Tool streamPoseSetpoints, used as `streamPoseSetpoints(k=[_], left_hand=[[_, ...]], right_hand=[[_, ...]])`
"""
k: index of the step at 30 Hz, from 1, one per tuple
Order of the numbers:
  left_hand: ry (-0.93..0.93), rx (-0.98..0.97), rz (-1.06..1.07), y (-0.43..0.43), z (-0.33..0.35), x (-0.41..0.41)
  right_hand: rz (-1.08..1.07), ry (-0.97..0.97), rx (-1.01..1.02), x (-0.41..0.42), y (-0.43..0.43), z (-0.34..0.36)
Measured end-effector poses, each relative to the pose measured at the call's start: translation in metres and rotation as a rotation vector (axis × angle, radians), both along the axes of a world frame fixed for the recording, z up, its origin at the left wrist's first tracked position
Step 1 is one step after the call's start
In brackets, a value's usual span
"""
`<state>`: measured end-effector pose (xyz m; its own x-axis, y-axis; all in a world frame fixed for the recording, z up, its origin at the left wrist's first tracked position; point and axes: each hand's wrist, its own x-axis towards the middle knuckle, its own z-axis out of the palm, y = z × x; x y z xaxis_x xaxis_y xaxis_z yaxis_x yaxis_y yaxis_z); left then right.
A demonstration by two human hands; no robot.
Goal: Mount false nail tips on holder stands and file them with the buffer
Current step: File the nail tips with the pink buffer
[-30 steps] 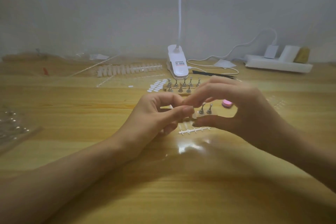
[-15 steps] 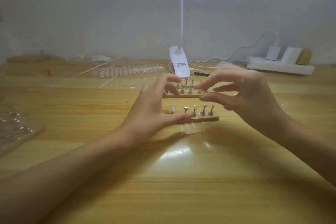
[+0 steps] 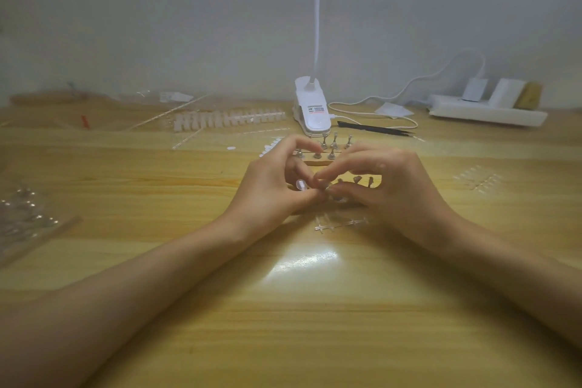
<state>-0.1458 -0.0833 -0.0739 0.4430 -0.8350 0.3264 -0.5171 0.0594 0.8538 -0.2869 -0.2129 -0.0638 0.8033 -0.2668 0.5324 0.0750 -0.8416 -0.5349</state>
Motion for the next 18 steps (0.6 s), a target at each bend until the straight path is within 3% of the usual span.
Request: streamPoseSetpoints(k=[9,18], left_hand=[[0.064,0.024,-0.02,-0.0006,-0.0022,0.0029],[0.092,0.034,-0.036,0.0004,-0.0024,0.0052]], right_hand=[[-0.117,-0.01,-0.058,0.0016,-0.0023,-0.0038],[-0.058,-0.053,0.066,0.0019,-0.0006,-0.0025]])
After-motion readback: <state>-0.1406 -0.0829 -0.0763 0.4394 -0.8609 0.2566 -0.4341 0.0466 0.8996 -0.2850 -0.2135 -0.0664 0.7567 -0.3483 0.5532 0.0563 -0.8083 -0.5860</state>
